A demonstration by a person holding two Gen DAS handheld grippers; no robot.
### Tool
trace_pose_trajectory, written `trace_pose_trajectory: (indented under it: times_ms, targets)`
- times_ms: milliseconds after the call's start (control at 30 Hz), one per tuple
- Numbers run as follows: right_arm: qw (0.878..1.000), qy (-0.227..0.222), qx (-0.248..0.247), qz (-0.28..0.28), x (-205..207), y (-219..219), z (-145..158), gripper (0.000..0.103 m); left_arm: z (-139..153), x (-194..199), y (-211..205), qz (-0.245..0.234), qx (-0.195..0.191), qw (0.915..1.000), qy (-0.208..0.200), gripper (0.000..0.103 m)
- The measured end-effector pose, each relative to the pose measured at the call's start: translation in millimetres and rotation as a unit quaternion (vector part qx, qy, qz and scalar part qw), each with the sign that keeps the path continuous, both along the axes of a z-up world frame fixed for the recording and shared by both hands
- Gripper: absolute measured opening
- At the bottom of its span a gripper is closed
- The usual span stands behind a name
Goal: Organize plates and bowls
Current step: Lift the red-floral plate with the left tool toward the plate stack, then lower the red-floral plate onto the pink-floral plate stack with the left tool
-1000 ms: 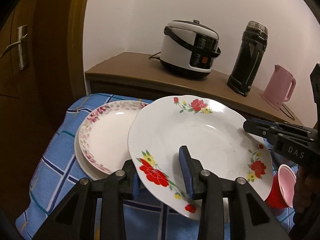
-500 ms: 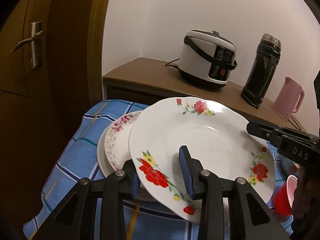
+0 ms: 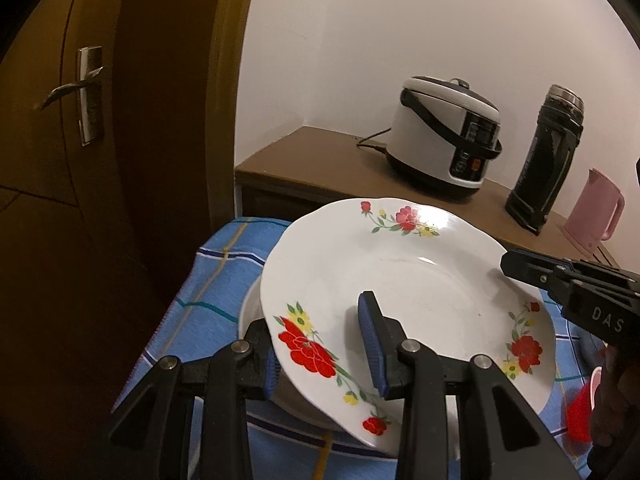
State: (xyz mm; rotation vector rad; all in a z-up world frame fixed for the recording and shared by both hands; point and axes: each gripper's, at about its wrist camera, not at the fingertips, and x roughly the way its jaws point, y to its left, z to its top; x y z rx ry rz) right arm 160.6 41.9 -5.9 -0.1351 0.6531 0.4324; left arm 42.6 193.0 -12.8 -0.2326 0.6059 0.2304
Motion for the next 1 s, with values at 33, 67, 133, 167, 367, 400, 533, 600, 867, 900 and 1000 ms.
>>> trace_pose_trajectory:
  times_ms: [33,67,133,167,367,400,533,600,867,900,1000]
  targets:
    - [1.000,0.000,0.000,0.000,1.2,1.8,0.2,0.014,0.3,0.9,1.7,0.001,0.000,1.0000,0.000,0.038]
    - [1.000,0.000,-0.001,-0.001,2.8,3.4,0.0,0.014,0.2,2.0,3.3,0.002,0.000,1.0000,0.000,0.038]
    - [1.000,0.000,-0.003,-0.002,6.2,6.5,-1.0,0.014,0.0,4.3,5.2,0.004,0.002,1.0000,0.001,0.038]
    - [1.000,0.001,-0.003,-0.003,7.4,7.1,-1.4,0.014,-0.2,5.7,6.0,0.005,0.004,1.0000,0.001,0.038]
    - [1.000,0.006,-0.003,-0.003,16.9,11.5,-6.0,0.014,-2.6,13.8,11.6,0.010,0.004,0.9999,0.006,0.038]
    - [1.000,0.007,-0.003,-0.003,18.7,12.3,-7.0,0.014,-2.9,14.8,12.1,0.010,0.005,0.9999,0.007,0.038]
    - [1.000,0.010,-0.006,-0.004,24.3,13.3,-11.4,0.014,-4.7,18.4,14.0,0.013,0.006,0.9999,0.009,0.038]
    - [1.000,0.012,-0.006,-0.004,26.2,14.0,-13.3,0.014,-6.0,20.4,14.5,0.014,0.007,0.9998,0.011,0.038]
    - [1.000,0.016,-0.006,-0.006,31.9,15.4,-20.0,0.014,-9.9,25.5,14.7,0.017,0.010,0.9997,0.014,0.038]
    - [1.000,0.017,-0.006,-0.007,32.4,15.6,-20.7,0.014,-10.1,25.8,14.7,0.017,0.011,0.9997,0.014,0.038]
    - [1.000,0.020,-0.005,-0.009,34.3,16.6,-22.8,0.014,-10.5,27.2,14.8,0.018,0.012,0.9997,0.013,0.038]
